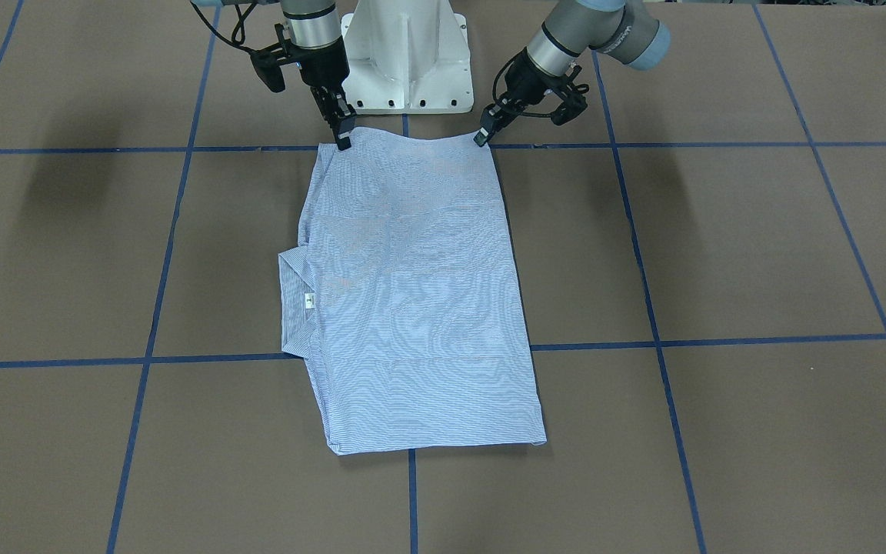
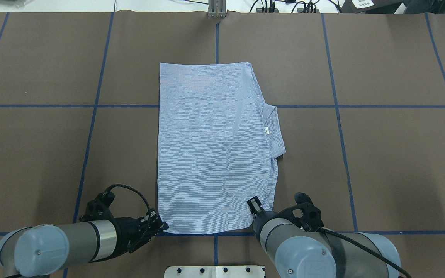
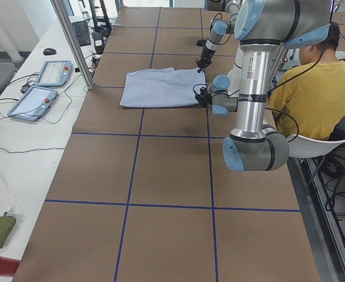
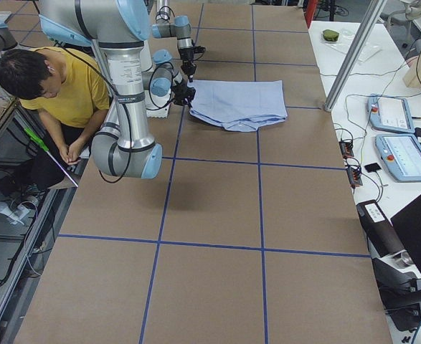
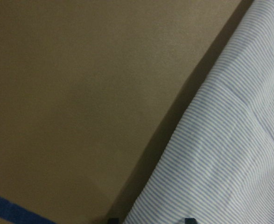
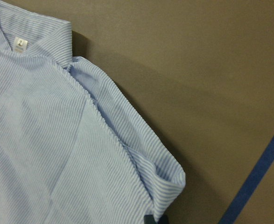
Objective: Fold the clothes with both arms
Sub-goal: 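Grasp the two near corners of the shirt with both grippers, then lift the near edge with both grippers and fold it toward the far edge, then open both grippers to release the fold and raise them away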
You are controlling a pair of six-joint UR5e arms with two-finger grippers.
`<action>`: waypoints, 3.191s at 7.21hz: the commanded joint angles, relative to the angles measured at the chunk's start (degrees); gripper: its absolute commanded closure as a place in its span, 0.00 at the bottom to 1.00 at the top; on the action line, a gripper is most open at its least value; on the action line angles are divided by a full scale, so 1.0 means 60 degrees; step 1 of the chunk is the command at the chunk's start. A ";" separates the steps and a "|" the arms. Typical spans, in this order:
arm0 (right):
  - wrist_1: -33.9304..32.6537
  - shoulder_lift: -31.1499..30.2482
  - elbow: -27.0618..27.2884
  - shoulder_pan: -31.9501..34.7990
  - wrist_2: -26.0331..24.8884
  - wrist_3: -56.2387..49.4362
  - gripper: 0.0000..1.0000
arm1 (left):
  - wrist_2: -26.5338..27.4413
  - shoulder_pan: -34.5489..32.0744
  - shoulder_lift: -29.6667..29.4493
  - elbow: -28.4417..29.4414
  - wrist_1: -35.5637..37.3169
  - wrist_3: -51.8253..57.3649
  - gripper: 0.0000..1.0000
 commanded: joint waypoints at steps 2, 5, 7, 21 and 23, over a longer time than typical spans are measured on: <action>-0.0655 -0.0635 0.2035 0.0019 -0.0006 0.0026 1.00 | -0.0445 -0.0071 0.0670 -0.2141 0.0277 -0.0301 1.00; -0.1217 0.0485 0.1595 0.1619 0.0473 -0.0177 1.00 | -0.1466 -0.2111 -0.0303 -0.1904 0.0540 -0.0188 1.00; -0.0999 0.2228 -0.0630 0.4067 0.2975 -0.1345 1.00 | -0.3577 -0.4195 -0.2222 -0.0337 0.2045 0.0776 1.00; 0.2635 0.5616 -0.8664 0.5952 0.4330 -0.3665 1.00 | -0.3496 -0.6546 -0.5730 0.7871 -0.0776 0.2742 1.00; 0.3042 0.5736 -0.9148 0.6024 0.4330 -0.3781 1.00 | -0.3147 -0.6546 -0.6341 0.8584 -0.0791 0.2744 1.00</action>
